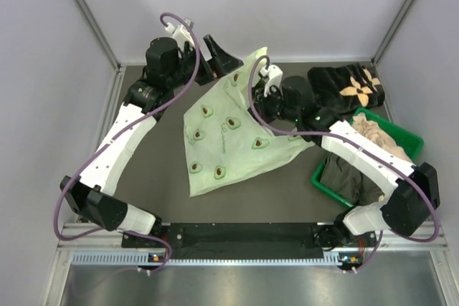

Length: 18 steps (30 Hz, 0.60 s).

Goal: Place the fruits into the plastic bag

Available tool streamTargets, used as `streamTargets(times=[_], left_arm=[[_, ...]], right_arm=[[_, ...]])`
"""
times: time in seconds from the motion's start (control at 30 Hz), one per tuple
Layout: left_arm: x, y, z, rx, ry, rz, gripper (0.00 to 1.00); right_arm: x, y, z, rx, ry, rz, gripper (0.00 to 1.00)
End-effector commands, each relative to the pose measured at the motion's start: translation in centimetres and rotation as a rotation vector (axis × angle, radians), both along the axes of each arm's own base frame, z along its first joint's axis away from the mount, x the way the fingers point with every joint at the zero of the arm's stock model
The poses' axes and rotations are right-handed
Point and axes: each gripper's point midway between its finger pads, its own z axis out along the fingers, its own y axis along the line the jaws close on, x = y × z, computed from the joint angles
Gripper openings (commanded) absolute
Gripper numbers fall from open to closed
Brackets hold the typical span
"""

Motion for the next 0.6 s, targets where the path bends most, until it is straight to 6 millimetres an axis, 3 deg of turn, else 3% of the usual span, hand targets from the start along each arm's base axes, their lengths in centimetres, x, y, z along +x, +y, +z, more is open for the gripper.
streamTargets(times=[0.0,0.13,0.17,0.27,0.3,0.33,0.4,0.43,0.5,0.57], left_arm=[[0.8,2.2,1.7,0.107,-0.124,0.093,0.99],[0.4,3.8,1.7,0.185,-0.157,0.156,0.99],[0.2,4.0,0.8,0.213,-0.132,0.162,0.99],[-1.4,2.5,-1.2,0.223,-0.076,0.093,0.99],[-2.4,1.4,-0.9,0.181,-0.069,0.06,0.99],[-2.8,0.6,-2.3,0.173,-0.037,0.035,0.99],[-4.1,-0.9,-1.5,0.096,-0.041,-0.003,0.99],[-4.3,-1.3,-2.5,0.088,-0.016,-0.012,0.99],[-5.0,-2.7,-2.3,0.05,-0.014,-0.041,0.99],[-5.2,-3.4,-3.6,0.062,0.01,-0.053,0.99]], right_arm=[[0.7,-1.4,6.6,0.074,-0.022,-0.155,0.0],[1.1,-2.0,7.2,0.057,0.017,-0.216,0.0],[1.2,-2.0,7.2,0.059,0.023,-0.223,0.0],[1.6,-2.1,7.2,0.053,0.043,-0.253,0.0],[1.8,-2.1,7.0,0.046,0.049,-0.26,0.0],[2.0,-2.1,7.2,0.047,0.051,-0.267,0.0],[2.0,-2.1,6.8,0.037,0.064,-0.27,0.0],[2.0,-2.1,6.5,0.032,0.072,-0.27,0.0],[1.9,-2.0,6.4,0.032,0.077,-0.264,0.0],[1.8,-2.0,6.2,0.031,0.08,-0.264,0.0]])
